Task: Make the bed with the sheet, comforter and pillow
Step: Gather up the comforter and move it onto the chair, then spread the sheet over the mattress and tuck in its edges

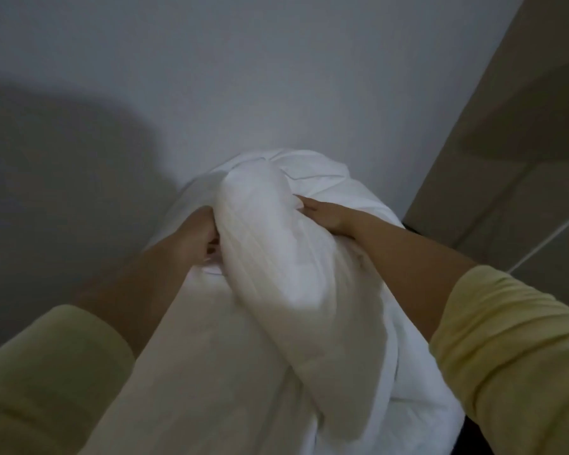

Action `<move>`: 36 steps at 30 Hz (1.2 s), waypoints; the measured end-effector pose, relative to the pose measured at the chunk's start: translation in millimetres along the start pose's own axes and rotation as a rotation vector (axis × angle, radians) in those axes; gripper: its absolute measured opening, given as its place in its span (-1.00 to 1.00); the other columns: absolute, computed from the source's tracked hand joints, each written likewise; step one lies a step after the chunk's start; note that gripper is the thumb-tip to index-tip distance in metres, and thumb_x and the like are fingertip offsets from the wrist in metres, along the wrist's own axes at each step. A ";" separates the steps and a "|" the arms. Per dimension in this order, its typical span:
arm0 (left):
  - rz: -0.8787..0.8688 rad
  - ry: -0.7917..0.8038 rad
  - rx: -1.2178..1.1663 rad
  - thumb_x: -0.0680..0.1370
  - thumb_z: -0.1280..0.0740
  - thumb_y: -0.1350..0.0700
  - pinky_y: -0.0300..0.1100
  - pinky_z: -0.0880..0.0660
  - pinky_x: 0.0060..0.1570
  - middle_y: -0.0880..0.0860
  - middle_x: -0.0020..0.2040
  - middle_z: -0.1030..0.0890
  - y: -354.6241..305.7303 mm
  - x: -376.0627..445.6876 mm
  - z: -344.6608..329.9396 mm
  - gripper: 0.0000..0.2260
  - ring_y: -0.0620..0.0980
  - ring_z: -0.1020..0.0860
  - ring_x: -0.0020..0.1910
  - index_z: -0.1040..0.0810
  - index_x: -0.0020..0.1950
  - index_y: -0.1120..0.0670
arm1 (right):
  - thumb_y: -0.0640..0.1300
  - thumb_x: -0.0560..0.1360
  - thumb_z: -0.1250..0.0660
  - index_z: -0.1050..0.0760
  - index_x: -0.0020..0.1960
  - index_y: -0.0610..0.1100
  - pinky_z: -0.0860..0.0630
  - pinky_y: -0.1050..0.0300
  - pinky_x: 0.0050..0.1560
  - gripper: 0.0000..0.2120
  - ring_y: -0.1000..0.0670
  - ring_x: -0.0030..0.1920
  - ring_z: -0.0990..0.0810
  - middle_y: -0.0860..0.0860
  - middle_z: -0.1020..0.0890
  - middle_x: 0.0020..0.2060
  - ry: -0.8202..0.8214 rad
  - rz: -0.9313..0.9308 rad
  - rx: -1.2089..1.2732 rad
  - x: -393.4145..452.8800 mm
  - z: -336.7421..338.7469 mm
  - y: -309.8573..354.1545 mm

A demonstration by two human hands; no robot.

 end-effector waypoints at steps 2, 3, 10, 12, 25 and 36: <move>-0.217 -0.247 0.013 0.54 -0.11 0.28 -0.09 -0.45 0.07 0.27 0.17 -0.57 -24.2 -16.1 1.9 -0.71 0.14 -0.54 0.07 -0.50 0.20 0.29 | 0.08 0.63 -0.04 -0.11 0.52 0.06 0.00 0.07 0.52 -0.53 -0.01 0.52 -0.15 0.05 -0.21 0.51 -0.024 -0.010 -0.029 -12.7 7.1 1.5; -0.359 -0.385 0.043 0.52 -0.13 0.26 -0.09 -0.39 0.21 0.26 0.26 -0.48 -37.3 -34.2 0.7 -0.66 0.15 -0.48 0.22 -0.46 0.27 0.26 | 0.08 0.63 -0.04 -0.14 0.52 0.06 -0.02 0.07 0.51 -0.54 -0.01 0.51 -0.17 0.05 -0.22 0.51 -0.041 -0.018 -0.059 -18.0 10.5 2.1; -0.892 -0.041 1.193 0.58 -0.15 -0.12 0.17 0.12 0.48 -0.02 0.39 -0.38 -69.3 -132.6 -68.6 -0.63 0.03 -0.20 0.48 -0.40 0.34 -0.04 | -0.08 0.62 -0.08 -0.28 0.47 0.04 -0.16 0.09 0.47 -0.59 -0.05 0.44 -0.31 0.02 -0.36 0.44 -0.128 -0.084 -0.043 -60.9 23.9 -1.3; -0.828 -0.037 1.430 0.59 -0.13 -0.15 0.26 0.19 0.45 0.00 0.42 -0.36 -63.8 -137.2 -74.7 -0.60 0.08 -0.15 0.51 -0.36 0.38 -0.04 | -0.13 0.62 -0.10 -0.29 0.46 0.01 -0.24 0.24 0.32 -0.59 0.00 0.38 -0.36 0.01 -0.36 0.43 -0.208 -0.110 0.068 -82.8 29.2 -8.6; -1.020 0.332 1.395 0.60 -0.14 -0.04 0.16 -0.09 0.42 0.11 0.24 -0.51 -8.3 -300.4 -280.3 -0.69 0.17 -0.39 0.31 -0.49 0.21 0.09 | -0.12 0.63 -0.13 -0.38 0.40 -0.18 -0.42 0.17 0.19 -0.64 -0.12 0.36 -0.42 -0.10 -0.46 0.35 -0.488 -0.473 0.255 -357.5 15.3 -173.8; -0.838 1.265 1.367 0.61 -0.20 0.03 -0.16 -0.35 -0.23 0.06 -0.25 -0.44 200.8 -550.4 -534.2 -0.74 0.03 -0.44 -0.26 -0.42 -0.25 0.10 | -0.19 0.59 -0.16 -0.45 0.29 -0.29 -0.41 0.20 -0.30 -0.68 -0.04 -0.11 -0.48 -0.24 -0.57 0.21 -0.816 -1.263 0.751 -781.5 -131.5 -369.7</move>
Point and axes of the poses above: each hand's wrist, its own x-axis towards the middle knuckle, its own z-axis out of the back of the hand, y = z × x, the point moved 2 cm from there along x, towards the middle knuckle
